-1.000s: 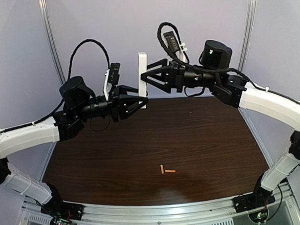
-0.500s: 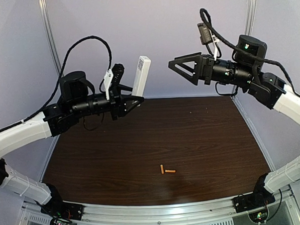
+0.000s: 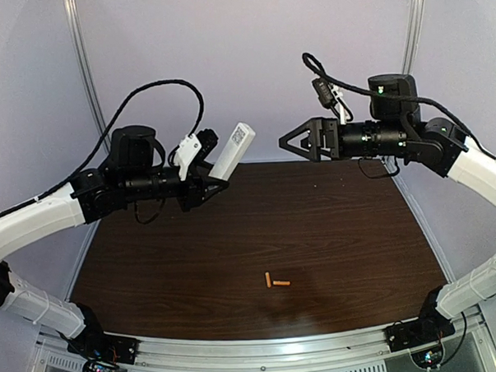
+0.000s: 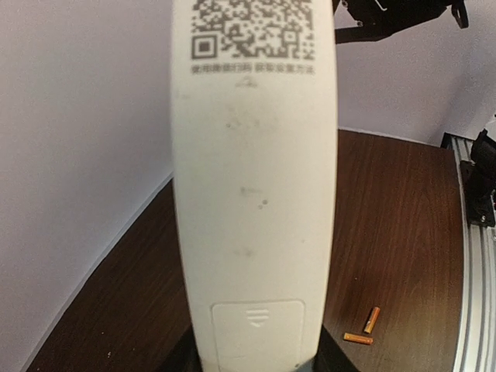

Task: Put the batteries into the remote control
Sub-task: Pass from the left arm to the right

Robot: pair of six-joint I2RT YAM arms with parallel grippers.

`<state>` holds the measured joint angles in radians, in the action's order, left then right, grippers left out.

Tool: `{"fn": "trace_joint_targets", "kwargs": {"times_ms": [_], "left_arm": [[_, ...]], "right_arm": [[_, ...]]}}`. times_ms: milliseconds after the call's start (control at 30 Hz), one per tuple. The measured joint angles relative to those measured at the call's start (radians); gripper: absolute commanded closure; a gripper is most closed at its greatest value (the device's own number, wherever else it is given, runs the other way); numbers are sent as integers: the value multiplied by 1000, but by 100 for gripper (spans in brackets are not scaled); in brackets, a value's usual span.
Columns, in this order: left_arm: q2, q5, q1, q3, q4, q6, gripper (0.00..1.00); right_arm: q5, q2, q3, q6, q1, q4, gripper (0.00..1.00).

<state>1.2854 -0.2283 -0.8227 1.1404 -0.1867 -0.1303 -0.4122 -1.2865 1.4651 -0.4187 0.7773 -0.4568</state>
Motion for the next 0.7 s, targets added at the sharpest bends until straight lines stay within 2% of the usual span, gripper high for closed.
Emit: {"fn": "trace_joint_targets", "kwargs": {"times_ms": [267,433,533,633,700], "left_arm": [[39,27,-9,24,-49,-29,90],[112,58,-56,57,-90,-51,91],[138,61,-71,66,-110,-59,91],[143,68,-81,67,-125,-66,92],[149,77,-92,79,-130,-74,92]], "right_arm": [[1,11,-85,-29,0,-22,0],[-40,2,-110,-51,0,-10,2],[-64,-12,-111,-69,0,11,11],[-80,-21,-123,-92,0,32,25],[-89,-33,-129,-117,0,47,28]]}}
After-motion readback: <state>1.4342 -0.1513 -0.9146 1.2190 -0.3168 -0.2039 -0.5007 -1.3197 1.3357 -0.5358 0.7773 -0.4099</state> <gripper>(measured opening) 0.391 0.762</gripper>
